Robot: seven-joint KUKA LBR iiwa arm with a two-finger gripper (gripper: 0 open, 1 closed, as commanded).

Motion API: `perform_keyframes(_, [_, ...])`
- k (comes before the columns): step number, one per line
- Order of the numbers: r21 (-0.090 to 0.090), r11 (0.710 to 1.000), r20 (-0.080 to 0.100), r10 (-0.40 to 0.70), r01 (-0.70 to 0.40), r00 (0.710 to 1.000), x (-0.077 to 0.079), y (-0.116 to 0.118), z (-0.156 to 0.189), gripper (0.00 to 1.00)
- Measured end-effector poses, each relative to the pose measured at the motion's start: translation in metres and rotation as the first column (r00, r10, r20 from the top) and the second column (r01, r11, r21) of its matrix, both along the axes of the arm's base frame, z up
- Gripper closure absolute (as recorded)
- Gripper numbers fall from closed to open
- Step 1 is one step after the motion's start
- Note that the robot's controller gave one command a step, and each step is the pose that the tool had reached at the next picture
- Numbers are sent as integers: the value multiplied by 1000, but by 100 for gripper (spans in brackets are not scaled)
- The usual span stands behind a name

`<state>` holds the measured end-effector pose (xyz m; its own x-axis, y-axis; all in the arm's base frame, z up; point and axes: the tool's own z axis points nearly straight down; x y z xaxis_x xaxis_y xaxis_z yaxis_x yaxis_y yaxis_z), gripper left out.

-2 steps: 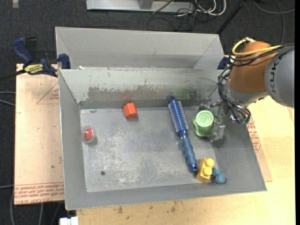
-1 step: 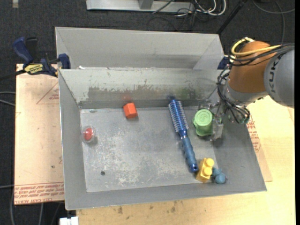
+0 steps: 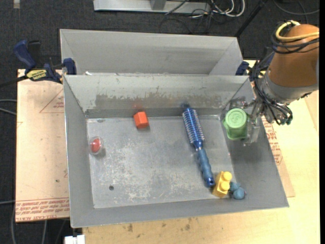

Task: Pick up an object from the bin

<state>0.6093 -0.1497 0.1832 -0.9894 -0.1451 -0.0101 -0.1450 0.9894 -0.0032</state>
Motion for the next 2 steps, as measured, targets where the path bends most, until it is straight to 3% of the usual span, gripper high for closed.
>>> perform_keyframes(1, [0, 1000, 0, -1, 1, 1000, -25, 6, 78, 100])
perform_keyframes(2, [6, 993, -15, -122, 122, 992, -58, 77, 40, 100])
